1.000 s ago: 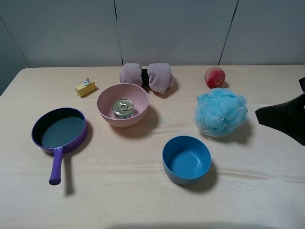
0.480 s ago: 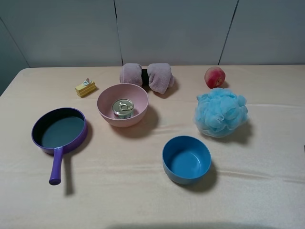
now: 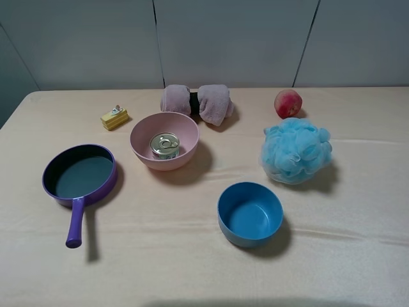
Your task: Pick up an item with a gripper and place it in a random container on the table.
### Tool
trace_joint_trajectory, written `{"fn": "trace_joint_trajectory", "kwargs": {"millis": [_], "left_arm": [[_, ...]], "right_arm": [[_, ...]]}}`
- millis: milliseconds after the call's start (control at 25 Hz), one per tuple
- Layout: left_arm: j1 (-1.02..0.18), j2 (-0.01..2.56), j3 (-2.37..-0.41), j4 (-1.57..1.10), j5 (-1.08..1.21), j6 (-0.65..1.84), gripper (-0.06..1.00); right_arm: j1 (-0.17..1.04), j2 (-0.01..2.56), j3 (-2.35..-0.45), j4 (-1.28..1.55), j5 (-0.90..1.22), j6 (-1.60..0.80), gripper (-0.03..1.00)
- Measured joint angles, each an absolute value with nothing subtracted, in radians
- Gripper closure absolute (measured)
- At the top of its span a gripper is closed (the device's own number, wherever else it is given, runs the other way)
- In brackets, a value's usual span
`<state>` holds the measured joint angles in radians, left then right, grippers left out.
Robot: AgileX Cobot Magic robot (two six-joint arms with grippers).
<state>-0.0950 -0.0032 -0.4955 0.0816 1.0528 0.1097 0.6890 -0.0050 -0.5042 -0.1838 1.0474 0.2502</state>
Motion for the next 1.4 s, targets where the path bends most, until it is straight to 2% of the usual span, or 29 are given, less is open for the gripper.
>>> {"fn": "trace_joint_trajectory", "kwargs": {"millis": [200,600,760,1040,1400], "left_arm": [[-0.095,-0.003,-0.496,0.082,1.053,0.110,0.04],[-0.095,-0.003,-0.496,0.082,1.053,0.110,0.04],[-0.095,-0.003,-0.496,0.082,1.053,0.110,0.04],[-0.095,-0.003,-0.496,0.082,1.053,0.110,0.04],[-0.095,-0.003,-0.496,0.082,1.053,0.110,0.04]], "right_arm": [[0.593,-0.007,-0.503,-0.191,1.045,0.254,0.27],[0.190,-0.008,-0.503,-0.192,1.040,0.254,0.27],[0.070,-0.008,-0.503,-0.190,1.040,0.254,0.27],[-0.030,-0.008,-0.503,-0.183,1.039,0.243,0.27],[-0.039,-0.008,-0.503,-0.182,1.039,0.238,0.27]]}}
